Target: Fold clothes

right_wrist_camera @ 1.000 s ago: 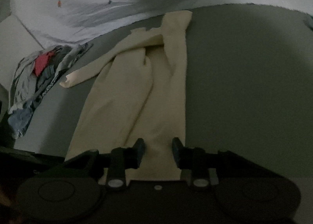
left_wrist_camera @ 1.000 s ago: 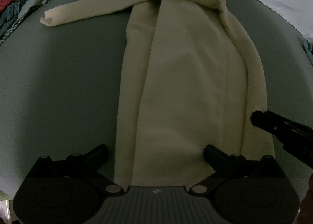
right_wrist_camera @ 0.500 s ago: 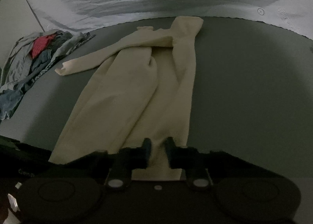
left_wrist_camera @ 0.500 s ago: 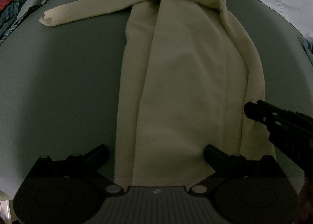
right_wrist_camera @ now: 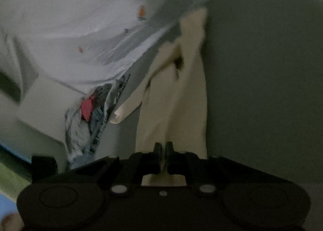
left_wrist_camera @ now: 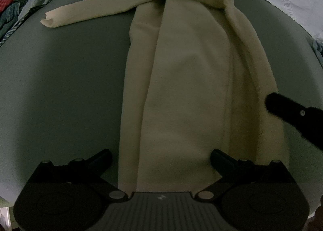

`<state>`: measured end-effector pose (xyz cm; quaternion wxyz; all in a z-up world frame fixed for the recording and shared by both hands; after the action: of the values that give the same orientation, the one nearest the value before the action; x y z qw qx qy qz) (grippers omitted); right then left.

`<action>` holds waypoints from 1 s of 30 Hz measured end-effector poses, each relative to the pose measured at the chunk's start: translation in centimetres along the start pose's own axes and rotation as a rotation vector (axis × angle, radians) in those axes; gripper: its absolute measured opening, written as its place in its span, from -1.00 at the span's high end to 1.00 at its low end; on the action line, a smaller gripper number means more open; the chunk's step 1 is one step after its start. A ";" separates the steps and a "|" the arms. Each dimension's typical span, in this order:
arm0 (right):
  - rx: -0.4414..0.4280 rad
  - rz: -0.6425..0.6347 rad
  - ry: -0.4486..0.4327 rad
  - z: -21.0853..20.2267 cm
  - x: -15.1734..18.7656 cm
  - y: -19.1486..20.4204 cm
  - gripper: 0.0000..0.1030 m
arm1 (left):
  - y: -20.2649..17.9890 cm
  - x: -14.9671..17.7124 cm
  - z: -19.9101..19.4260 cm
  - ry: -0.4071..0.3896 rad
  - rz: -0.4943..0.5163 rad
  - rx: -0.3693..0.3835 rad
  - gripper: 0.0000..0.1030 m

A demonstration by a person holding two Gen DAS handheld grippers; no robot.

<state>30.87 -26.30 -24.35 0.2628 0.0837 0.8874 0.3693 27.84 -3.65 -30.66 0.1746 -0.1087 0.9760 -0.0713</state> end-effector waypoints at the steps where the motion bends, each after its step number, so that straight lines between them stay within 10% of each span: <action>1: 0.030 -0.016 0.016 0.4 0.3 -0.2 0.89 | 0.1 0.0 0.0 0.000 0.000 0.000 -1.00; 12: 0.164 -0.169 0.125 1.9 0.9 1.0 0.45 | 1.9 -0.9 -0.3 0.021 -0.034 0.057 -1.00; 18: 0.140 -0.104 0.027 1.1 -3.0 0.2 0.32 | 7.7 -3.4 -3.6 -0.145 -0.343 0.208 -1.00; 30: 0.257 -0.067 -0.090 5.7 -13.2 -1.1 0.26 | 20.4 -15.1 -3.9 -0.399 -0.534 0.002 -0.99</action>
<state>45.14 -28.08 -23.14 0.3015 0.1035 0.9170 0.2396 36.48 20.04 -25.74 0.3374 -0.3724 0.8595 -0.0930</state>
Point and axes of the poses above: each gripper's, at about its wrist camera, not at the fingertips, and z roughly the way its jaws point, y to its left, x to its underside, the point moved 7 cm from there along z, roughly the way its jaws point, and after that the axes turned 7 degrees about x, right-handed, at the moved point
